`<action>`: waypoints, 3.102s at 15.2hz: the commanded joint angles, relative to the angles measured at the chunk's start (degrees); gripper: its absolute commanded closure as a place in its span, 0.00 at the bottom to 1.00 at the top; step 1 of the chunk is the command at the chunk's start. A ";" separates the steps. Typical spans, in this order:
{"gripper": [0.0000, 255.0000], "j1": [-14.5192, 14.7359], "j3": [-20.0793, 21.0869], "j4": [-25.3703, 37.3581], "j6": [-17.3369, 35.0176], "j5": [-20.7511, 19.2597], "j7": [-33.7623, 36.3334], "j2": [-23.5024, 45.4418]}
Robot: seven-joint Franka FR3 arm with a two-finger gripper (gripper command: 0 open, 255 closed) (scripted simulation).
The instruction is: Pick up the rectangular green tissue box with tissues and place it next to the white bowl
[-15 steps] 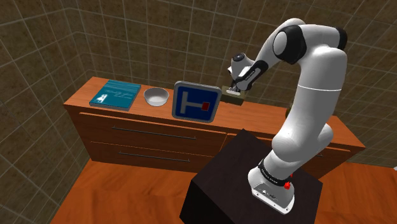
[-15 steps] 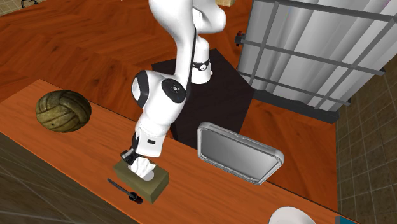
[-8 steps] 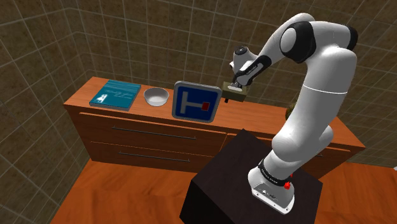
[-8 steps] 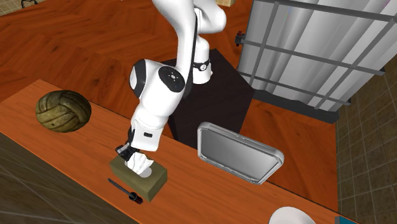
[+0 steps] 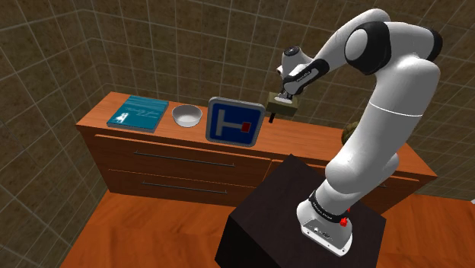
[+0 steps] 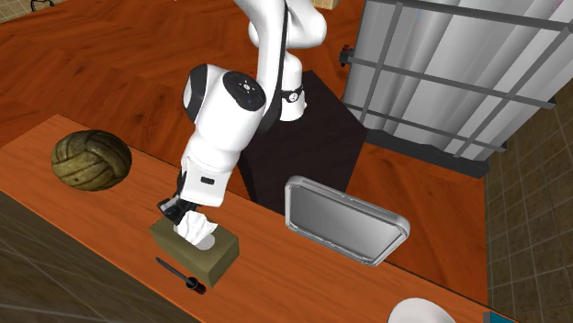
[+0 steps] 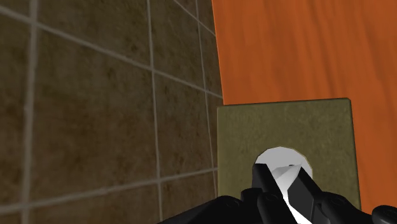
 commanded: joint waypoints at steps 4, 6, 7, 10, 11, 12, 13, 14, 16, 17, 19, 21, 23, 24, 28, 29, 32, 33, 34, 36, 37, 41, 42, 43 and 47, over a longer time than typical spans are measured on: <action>1.00 0.02 0.44 0.61 -2.81 1.71 -2.65 -2.58; 1.00 0.06 0.59 0.96 -3.97 2.37 -3.67 -3.55; 1.00 0.09 0.67 1.15 -4.55 2.69 -4.16 -4.02; 1.00 0.17 0.88 1.80 -6.32 3.63 -5.62 -5.37; 1.00 0.21 0.95 2.05 -6.92 3.93 -6.10 -5.80; 1.00 0.24 1.02 2.31 -7.52 4.23 -6.57 -6.21; 1.00 0.25 1.03 2.36 -7.64 4.29 -6.67 -6.30; 1.00 0.96 1.64 3.45 -8.59 4.62 -5.90 -5.55; 1.00 2.33 2.82 5.84 -10.50 5.34 -4.49 -3.92; 1.00 3.01 3.39 7.13 -11.47 5.73 -3.84 -3.04; 1.00 4.32 4.48 9.93 -13.45 6.51 -2.64 -1.14; 1.00 5.58 5.51 13.02 -15.47 7.32 -1.58 0.93; 1.00 6.80 6.49 16.41 -17.55 8.15 -0.65 3.19; 1.00 7.39 6.95 18.22 -18.63 8.56 -0.24 4.39; 1.00 9.66 8.63 26.39 -23.15 10.22 1.08 9.69; 1.00 10.20 9.00 28.69 -24.36 10.63 1.32 11.16; 1.00 11.76 10.04 36.34 -28.22 11.85 1.81 15.97; 1.00 12.27 10.35 39.20 -29.61 12.27 1.88 17.74; 1.00 12.76 10.64 42.24 -31.07 12.68 1.91 19.61; 1.00 13.71 11.17 49.01 -34.24 13.51 1.79 23.73; 1.00 14.16 11.40 52.86 -36.00 13.94 1.62 26.04; 1.00 15.82 12.03 78.08 -46.98 16.23 -0.89 40.76; 1.00 15.85 12.02 76.98 -46.19 16.14 -0.47 40.55; 1.00 15.86 12.03 76.04 -45.47 16.05 -0.07 40.42; 1.00 15.88 12.03 72.82 -42.79 15.71 1.41 40.26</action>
